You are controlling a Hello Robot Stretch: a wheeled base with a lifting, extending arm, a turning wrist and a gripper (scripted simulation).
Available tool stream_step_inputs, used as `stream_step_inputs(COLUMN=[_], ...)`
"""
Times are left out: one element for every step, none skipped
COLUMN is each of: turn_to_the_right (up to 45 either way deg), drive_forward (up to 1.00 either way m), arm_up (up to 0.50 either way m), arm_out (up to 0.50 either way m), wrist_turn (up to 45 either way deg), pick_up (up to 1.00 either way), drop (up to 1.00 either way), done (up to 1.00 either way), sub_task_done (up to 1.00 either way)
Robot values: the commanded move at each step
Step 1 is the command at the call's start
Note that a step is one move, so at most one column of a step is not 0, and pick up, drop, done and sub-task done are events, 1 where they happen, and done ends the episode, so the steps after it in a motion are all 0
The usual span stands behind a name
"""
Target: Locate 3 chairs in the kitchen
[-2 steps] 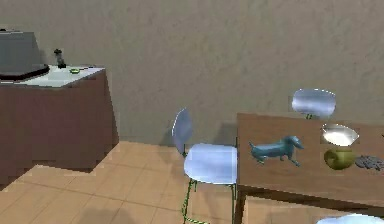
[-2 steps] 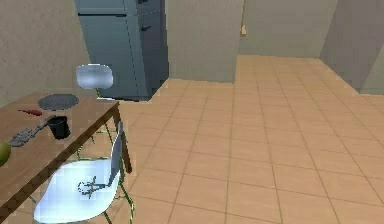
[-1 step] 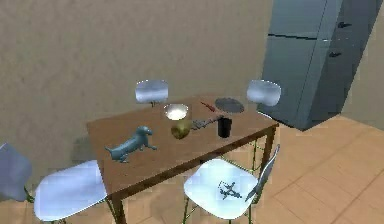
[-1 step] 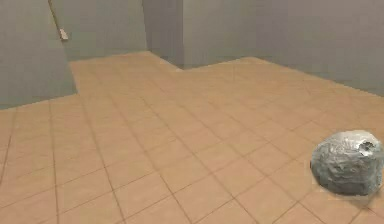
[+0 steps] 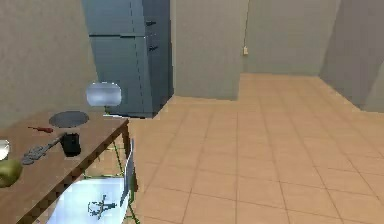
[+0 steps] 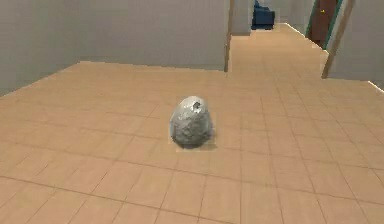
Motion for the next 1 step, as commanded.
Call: stream_step_inputs(turn_to_the_right=[45.0], drive_forward=[0.00], arm_up=[0.00], arm_out=[0.00], wrist_turn=[0.0], pick_up=[0.00], drop=[0.00], done=[0.00], sub_task_done=[0.00])
